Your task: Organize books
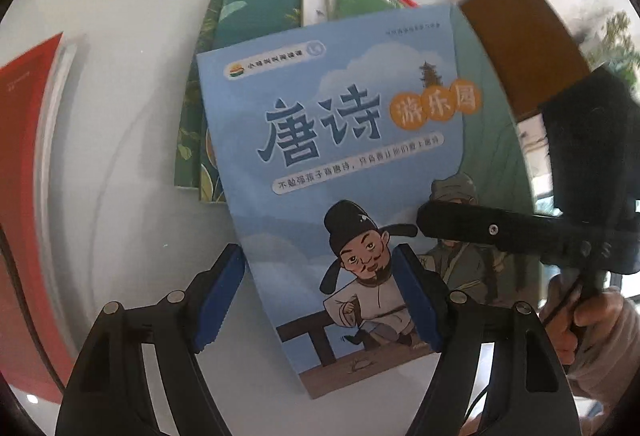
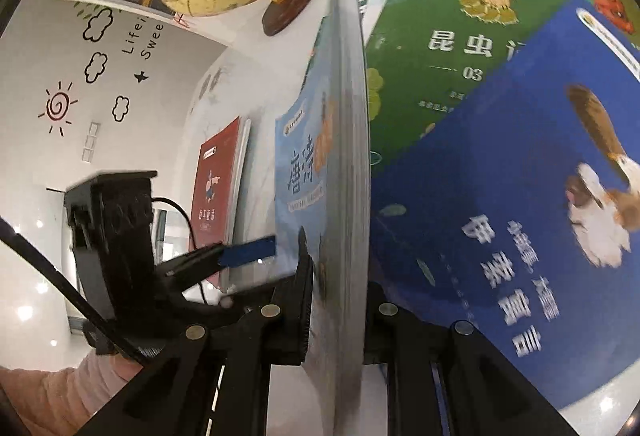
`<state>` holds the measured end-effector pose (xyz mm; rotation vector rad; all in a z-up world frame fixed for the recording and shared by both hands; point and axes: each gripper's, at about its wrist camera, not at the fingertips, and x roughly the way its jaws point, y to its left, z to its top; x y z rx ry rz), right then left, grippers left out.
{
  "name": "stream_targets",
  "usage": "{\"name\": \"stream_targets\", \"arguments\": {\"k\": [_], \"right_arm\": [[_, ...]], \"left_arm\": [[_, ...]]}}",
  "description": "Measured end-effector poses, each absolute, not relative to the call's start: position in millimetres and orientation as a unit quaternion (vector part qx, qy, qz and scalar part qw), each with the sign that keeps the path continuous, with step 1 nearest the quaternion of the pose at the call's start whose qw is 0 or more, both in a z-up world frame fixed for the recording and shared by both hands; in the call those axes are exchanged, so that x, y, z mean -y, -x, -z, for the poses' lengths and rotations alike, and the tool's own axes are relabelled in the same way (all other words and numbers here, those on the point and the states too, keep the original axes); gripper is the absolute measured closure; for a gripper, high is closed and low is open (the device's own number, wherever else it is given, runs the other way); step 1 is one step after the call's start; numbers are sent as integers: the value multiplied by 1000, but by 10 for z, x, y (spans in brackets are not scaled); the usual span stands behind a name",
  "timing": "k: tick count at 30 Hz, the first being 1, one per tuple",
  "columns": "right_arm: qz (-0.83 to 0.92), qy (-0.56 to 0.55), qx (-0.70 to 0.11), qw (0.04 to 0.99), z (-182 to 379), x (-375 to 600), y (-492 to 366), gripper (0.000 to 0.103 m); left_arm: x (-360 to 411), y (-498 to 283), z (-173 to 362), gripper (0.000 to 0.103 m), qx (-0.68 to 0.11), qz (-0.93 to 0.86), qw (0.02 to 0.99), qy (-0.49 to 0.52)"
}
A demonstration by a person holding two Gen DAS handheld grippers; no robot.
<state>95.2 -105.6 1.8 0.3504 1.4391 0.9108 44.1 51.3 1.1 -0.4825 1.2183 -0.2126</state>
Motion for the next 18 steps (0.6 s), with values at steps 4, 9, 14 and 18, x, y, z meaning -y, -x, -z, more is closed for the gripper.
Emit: {"name": "stream_targets", "arguments": {"k": [4, 9, 14, 18], "right_arm": [[-390, -228, -648, 614, 185, 1264, -1060, 88], [-380, -316, -665, 560, 488, 1430, -1122, 92], [-383, -341, -669, 538, 547, 1523, -1113, 92], [-405, -281, -658, 570, 371, 1420, -1076, 90]], "left_arm": [[-650, -460, 10, 30, -547, 95, 785, 276], [-823, -472, -7, 30, -531, 114, 769, 338], [-793, -431, -309, 26, -477, 170, 778, 372], [-538, -546, -182, 19, -511, 205, 753, 361]]}}
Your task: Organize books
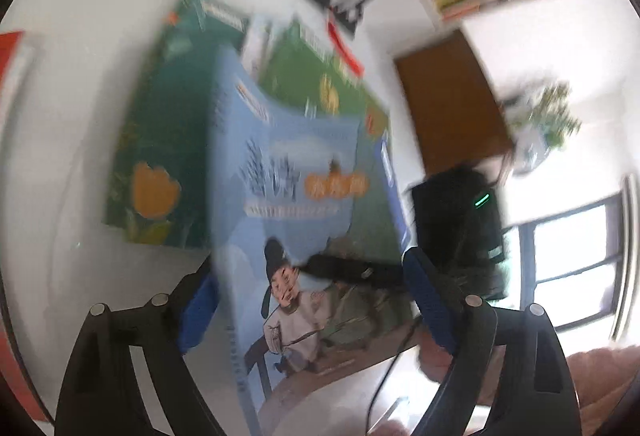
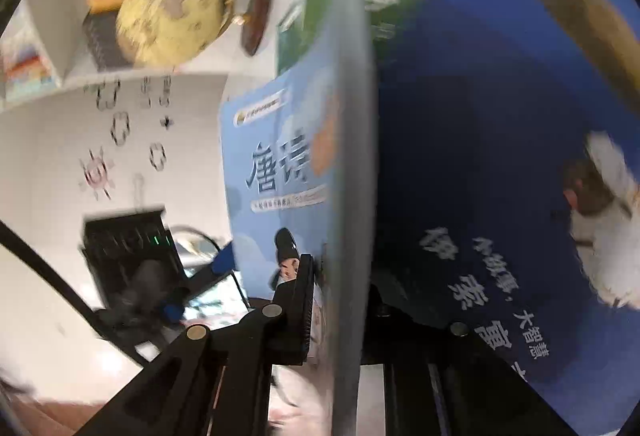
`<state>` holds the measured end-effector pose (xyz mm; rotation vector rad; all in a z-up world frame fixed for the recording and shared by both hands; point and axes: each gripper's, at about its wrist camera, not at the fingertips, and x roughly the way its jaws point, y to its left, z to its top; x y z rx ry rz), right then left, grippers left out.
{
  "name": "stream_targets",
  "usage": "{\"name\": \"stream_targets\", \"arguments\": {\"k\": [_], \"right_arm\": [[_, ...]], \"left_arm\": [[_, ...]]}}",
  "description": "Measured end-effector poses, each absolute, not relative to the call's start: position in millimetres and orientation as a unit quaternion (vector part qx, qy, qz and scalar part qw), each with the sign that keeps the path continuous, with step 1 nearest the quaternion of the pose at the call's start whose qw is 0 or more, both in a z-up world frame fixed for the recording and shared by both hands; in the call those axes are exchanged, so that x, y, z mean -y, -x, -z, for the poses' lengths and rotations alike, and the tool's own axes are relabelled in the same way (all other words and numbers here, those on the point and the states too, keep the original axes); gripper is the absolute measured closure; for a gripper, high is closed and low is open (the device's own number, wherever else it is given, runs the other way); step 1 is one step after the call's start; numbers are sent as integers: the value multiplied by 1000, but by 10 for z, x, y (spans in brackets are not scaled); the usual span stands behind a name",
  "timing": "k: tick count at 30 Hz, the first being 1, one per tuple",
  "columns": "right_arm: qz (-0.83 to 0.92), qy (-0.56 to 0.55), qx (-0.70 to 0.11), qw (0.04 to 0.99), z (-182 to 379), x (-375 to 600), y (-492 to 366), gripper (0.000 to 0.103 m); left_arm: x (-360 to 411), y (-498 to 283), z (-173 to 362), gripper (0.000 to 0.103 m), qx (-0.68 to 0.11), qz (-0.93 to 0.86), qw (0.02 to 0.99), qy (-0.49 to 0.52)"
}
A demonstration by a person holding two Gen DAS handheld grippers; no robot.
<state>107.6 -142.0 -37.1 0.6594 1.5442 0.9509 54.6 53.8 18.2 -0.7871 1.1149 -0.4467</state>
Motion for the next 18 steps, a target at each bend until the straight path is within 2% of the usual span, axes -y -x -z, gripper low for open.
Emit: {"name": "stream_targets", "arguments": {"k": [2, 5, 8, 10, 18], "right_arm": [[-412, -257, -651, 584, 279, 1399, -1073, 90], [-406, -246, -646, 598, 193, 1413, -1097, 90], [-415, -211, -639, 612, 48, 1374, -1085, 90], [-429, -206, -628, 616, -85, 1341, -1075, 90], [-484, -134, -577, 644, -449, 792, -839, 87]], "left_arm": [[-294, -588, -64, 16, -544, 223, 733, 342], [-97, -529, -122, 18, -545, 207, 756, 296], [-140, -434, -285, 18, -521, 193, 778, 293], [-168, -389, -386, 22, -514, 185, 791, 276], [-580, -124, -641, 21, -495, 148, 823, 234]]}}
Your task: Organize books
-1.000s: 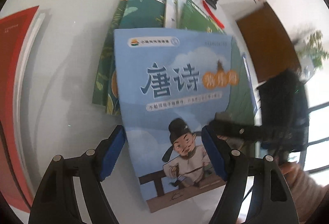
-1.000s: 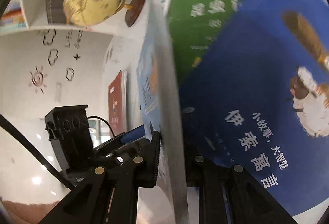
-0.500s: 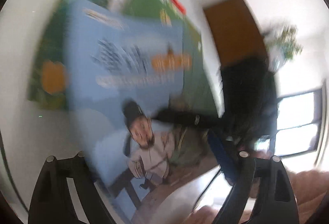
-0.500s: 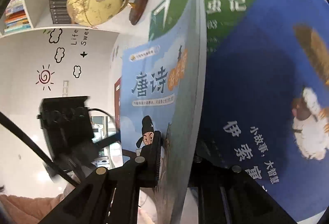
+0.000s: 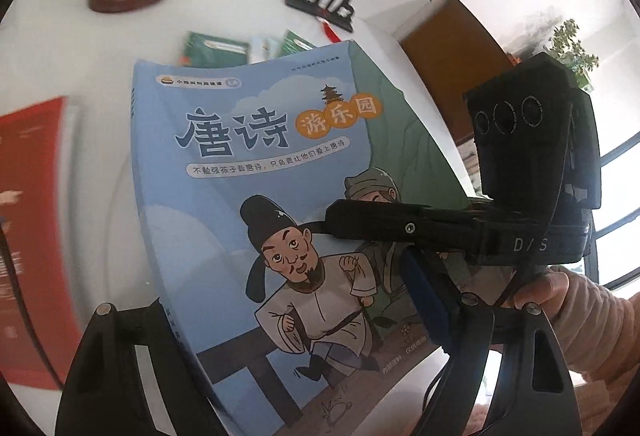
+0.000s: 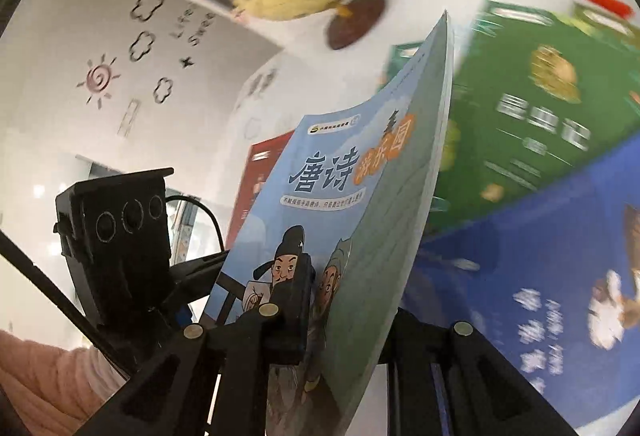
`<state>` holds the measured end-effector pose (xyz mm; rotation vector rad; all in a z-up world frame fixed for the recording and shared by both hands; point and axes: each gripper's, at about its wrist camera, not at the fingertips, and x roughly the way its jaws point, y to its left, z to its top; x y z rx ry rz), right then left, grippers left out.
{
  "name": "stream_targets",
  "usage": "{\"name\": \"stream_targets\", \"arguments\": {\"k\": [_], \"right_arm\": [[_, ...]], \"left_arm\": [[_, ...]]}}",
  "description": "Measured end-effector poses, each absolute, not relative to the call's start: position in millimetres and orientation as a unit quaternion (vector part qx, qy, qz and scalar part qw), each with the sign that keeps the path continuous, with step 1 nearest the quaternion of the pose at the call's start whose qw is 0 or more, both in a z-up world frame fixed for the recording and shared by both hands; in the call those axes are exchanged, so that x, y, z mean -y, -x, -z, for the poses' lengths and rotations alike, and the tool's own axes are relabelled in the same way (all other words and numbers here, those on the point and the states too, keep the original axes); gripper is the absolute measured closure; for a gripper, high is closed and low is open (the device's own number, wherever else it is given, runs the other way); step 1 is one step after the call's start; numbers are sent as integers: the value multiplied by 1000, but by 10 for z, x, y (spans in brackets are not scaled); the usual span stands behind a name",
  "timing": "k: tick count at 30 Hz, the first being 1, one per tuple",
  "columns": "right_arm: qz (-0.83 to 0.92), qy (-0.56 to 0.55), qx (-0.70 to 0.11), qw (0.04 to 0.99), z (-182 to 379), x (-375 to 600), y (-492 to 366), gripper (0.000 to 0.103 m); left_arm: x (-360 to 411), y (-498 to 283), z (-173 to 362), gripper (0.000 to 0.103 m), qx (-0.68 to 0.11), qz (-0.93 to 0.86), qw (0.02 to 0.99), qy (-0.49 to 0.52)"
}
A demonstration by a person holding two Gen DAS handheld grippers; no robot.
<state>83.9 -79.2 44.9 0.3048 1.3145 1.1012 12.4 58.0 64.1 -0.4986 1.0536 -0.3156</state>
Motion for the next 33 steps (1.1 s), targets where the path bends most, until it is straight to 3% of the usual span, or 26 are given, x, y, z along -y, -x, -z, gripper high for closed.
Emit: {"name": "stream_targets", "arguments": {"k": [19, 33], "right_arm": [[-537, -112, -568, 614, -324, -865, -539, 86], [-490, -130, -573, 644, -75, -1340, -434, 85]], "left_arm": [[-2253, 452, -575, 22, -499, 78, 828, 241], [-2725, 450, -208, 21, -523, 101, 810, 246]]}}
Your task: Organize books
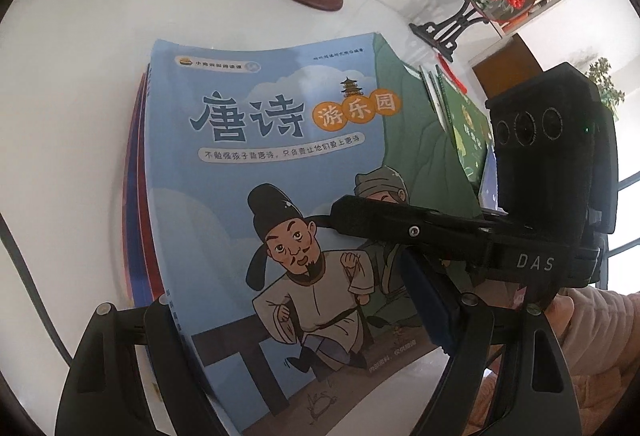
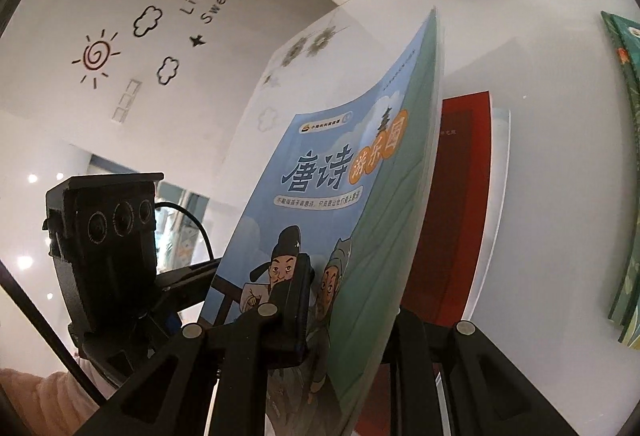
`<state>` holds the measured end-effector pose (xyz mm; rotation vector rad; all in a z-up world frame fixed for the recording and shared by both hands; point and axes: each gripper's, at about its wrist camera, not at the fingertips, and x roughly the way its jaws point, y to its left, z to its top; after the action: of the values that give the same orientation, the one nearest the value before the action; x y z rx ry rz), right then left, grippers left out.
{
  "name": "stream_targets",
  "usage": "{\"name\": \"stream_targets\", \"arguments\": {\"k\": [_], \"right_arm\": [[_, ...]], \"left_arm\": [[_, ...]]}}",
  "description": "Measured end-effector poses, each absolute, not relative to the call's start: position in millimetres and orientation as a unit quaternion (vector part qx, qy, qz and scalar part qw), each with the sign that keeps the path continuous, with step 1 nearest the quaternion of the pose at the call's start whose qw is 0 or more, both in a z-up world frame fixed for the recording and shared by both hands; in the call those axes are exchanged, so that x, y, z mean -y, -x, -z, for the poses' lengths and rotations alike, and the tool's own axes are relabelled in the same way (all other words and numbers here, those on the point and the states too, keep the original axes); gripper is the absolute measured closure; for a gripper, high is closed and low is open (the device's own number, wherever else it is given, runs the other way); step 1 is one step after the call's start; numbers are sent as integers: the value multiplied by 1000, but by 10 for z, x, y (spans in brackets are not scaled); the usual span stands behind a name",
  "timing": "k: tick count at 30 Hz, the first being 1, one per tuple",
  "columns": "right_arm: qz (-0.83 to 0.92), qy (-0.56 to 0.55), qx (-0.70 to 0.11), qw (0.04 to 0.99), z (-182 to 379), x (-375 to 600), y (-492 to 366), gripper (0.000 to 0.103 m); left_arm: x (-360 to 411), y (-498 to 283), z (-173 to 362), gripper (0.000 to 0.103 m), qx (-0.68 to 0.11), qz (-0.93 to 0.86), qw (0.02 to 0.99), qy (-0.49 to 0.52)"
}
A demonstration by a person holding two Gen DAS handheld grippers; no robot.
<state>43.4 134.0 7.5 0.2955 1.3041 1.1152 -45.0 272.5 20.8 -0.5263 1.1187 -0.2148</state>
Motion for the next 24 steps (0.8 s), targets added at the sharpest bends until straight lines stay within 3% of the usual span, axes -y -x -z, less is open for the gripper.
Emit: {"name": "stream_targets", "arguments": {"k": [10, 13, 19, 21, 24], "right_arm": [[-473, -138, -585, 644, -5, -1434, -446, 83], [-461, -136, -598, 642, 22, -1421, -431, 71], [-446, -119, -618, 637, -30, -1430, -427, 62], [-444, -106, -622, 636, -69, -1457, -401, 55], [-444, -98, -626, 634, -89, -1448, -377, 53]], "left_arm": [[-2769, 447, -179, 23, -526, 112, 810, 234], [-2773, 461, -183, 22, -529, 109, 809, 234], [-2843, 537, -179, 21, -532, 97, 806, 242], [-2879, 589, -179, 21, -533, 91, 806, 241], [-2968, 664, -176, 21, -531, 81, 805, 251]]}}
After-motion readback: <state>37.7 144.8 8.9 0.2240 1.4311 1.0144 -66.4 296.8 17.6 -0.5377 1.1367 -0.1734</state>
